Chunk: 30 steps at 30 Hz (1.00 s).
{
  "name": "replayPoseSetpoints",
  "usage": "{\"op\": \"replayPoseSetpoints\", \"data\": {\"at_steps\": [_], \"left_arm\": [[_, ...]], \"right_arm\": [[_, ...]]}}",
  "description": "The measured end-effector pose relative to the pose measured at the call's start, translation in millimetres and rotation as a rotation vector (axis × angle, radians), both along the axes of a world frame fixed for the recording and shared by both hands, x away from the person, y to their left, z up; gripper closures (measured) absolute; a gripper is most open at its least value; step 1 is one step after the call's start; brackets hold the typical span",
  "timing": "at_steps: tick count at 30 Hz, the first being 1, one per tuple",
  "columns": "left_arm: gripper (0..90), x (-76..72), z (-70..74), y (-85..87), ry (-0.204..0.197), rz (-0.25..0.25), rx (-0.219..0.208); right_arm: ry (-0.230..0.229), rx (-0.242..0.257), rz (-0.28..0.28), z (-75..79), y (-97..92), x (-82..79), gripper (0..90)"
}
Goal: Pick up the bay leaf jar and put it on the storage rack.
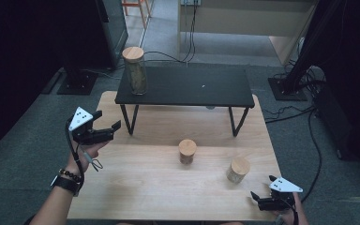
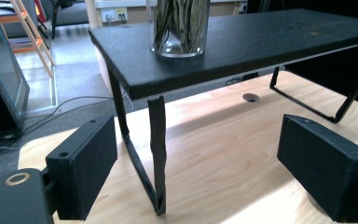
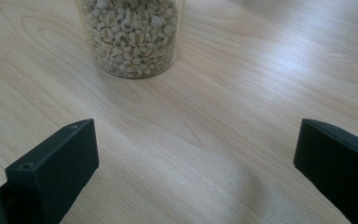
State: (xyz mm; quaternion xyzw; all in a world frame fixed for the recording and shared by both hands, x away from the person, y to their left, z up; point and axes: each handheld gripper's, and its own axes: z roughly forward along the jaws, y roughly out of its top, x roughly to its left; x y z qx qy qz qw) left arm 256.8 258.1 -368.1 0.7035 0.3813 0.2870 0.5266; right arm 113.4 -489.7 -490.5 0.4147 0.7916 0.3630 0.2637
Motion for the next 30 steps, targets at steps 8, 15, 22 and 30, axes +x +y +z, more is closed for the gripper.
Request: {"op": "replayPoseSetpoints", "data": {"at_steps": [8, 15, 22, 30], "left_arm": [[12.1, -12.2, -17.6, 2.4, 0.004, 0.001, 0.011], [12.1, -24.8, -36.7, 4.5, -0.001, 0.020, 0.012], [12.1, -35.6, -52.7, 6.3, -0.002, 0.044, 0.027], [12.1, -42.6, -64.5, 10.3, 0.008, 0.050, 0.027]], "right_arm": [[0.000, -0.001, -0.002, 0.1, 0.6, -0.2, 0.0], [-0.001, -0.002, -0.004, -0.1, 1.2, -0.6, 0.0], [0.000, -0.004, -0.005, 0.0, 1.7, -0.4, 0.0], [0.001, -0.006, -0.007, 0.2, 2.2, -0.4, 0.0]]}}
